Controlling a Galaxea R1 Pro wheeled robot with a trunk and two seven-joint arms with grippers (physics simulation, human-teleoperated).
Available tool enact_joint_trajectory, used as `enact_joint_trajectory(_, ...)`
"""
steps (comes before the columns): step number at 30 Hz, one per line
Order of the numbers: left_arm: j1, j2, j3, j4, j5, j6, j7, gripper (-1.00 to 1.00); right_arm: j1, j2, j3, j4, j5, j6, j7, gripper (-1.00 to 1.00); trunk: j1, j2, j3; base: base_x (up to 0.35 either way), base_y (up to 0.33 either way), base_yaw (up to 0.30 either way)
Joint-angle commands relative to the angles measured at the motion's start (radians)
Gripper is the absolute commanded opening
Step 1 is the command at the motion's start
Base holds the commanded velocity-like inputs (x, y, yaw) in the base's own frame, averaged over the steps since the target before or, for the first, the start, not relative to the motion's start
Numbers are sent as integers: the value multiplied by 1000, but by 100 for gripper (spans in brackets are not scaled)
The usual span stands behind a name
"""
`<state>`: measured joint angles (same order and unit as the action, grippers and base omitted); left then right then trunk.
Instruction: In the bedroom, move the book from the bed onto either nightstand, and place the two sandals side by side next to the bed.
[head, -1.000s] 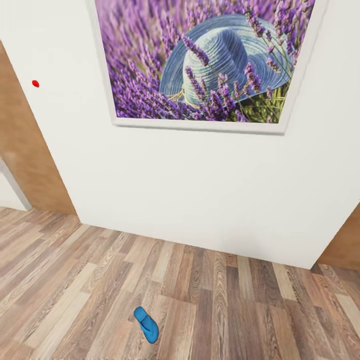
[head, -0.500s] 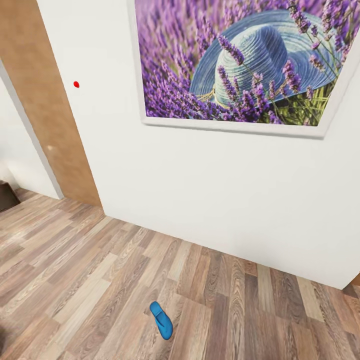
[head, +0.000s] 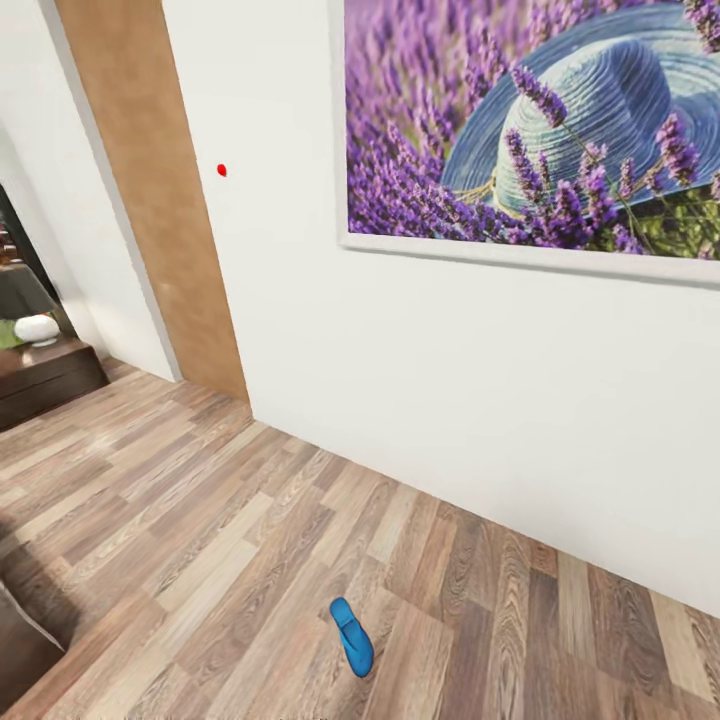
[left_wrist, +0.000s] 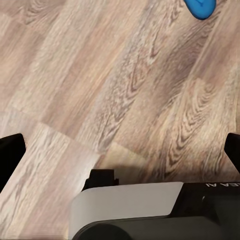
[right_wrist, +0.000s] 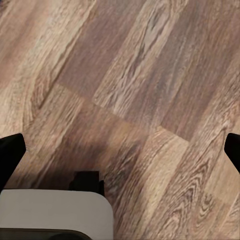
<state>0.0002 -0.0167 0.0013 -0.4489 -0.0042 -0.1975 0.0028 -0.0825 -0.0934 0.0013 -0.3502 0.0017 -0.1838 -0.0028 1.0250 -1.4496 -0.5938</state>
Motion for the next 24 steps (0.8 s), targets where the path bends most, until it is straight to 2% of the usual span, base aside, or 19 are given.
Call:
enact_joint_trajectory(1,0,0,0,-1,0,-2,0,100,0,0,0,0,0,-3,0,100,0,0,-1,0,0,292)
enact_joint_trajectory(24,0,0,0,-1,0,-2,1,100,0,0,0,0,0,-3,0,100,0,0,-1,0,0,292)
